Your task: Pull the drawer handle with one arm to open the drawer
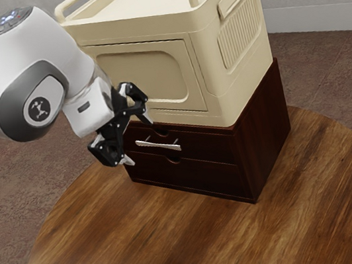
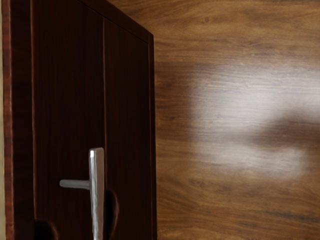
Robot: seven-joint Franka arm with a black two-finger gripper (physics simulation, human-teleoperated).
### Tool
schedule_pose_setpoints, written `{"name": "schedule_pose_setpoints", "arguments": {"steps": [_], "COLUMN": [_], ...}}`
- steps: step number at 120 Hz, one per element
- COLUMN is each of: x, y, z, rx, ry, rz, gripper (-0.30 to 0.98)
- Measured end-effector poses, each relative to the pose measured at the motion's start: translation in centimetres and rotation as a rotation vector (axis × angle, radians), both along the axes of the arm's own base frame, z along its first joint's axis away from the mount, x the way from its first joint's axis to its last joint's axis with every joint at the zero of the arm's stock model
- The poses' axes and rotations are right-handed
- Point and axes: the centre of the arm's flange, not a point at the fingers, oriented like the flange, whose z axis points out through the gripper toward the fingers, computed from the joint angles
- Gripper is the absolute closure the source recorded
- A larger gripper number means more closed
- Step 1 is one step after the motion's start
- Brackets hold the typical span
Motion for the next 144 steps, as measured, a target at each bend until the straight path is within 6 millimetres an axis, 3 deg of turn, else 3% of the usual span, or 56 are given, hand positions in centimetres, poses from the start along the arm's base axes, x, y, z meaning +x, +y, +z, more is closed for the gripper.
{"name": "schedule_pose_setpoints", "arguments": {"steps": [22, 40, 58, 72, 102, 144], "x": [-0.8, -0.5, 0.3, 1.2, 2.4, 3.8], "y": [1.2, 1.7, 2.6, 2.7, 5.0, 4.7], "z": [-3.5, -3.9, -3.9, -4.7, -5.0, -6.1], "rx": [-0.022, -0.029, -0.031, -0.031, -0.026, -0.042], "ry": [-0.026, -0.081, -0.13, -0.138, -0.164, -0.17], "rz": [-0.059, -0.092, -0.107, -0.122, -0.115, -0.152], "gripper": [0.15, 0.4, 0.53, 0.57, 0.6, 0.61]}}
